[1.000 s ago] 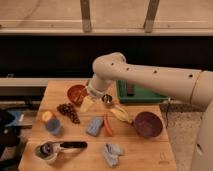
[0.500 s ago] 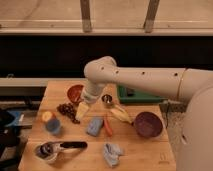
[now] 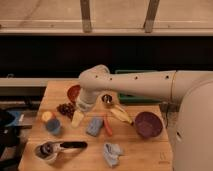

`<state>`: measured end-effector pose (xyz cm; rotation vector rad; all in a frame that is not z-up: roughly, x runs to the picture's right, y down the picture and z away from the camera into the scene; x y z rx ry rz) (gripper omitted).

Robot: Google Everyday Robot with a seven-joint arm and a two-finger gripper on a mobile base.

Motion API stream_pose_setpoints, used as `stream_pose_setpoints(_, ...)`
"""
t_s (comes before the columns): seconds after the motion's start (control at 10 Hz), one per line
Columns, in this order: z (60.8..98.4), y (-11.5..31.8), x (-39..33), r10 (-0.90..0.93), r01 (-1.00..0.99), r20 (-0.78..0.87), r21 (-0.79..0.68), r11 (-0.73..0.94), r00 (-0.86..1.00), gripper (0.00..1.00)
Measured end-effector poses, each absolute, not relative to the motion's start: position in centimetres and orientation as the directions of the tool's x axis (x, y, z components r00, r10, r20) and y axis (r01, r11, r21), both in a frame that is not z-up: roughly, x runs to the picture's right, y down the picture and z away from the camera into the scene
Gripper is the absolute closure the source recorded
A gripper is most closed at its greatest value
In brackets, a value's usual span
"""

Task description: Wipe table surface with brush

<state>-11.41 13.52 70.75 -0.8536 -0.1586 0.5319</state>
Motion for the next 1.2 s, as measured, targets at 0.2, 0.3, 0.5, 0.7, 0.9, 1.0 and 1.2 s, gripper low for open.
stream_pose_setpoints(0.2, 70.3, 14.5, -12.4, 0.505, -0.361, -0.062, -0.775, 0.519, 0.861, 0.20)
stream_pose_setpoints(0.3, 69.7, 15.1, -13.6, 0.489, -0.322, -0.034, -0.792, 0.519, 0.872, 0.20)
stream_pose_setpoints(0.5, 68.5, 15.7, -15.8, 0.426, -0.204, 0.049, -0.825, 0.527, 0.903, 0.20)
stream_pose_setpoints(0.7, 68.2, 15.9, -16.1, 0.409, -0.174, 0.069, -0.832, 0.527, 0.910, 0.20)
stream_pose_setpoints(0.9, 68.4, 15.8, -16.2, 0.414, -0.169, 0.073, -0.838, 0.518, 0.907, 0.20)
stream_pose_setpoints(1.0, 68.8, 16.1, -16.0, 0.409, -0.180, 0.049, -0.846, 0.502, 0.911, 0.20)
stream_pose_setpoints(1.2, 69.5, 17.9, -16.7, 0.402, -0.183, 0.025, -0.862, 0.472, 0.915, 0.20)
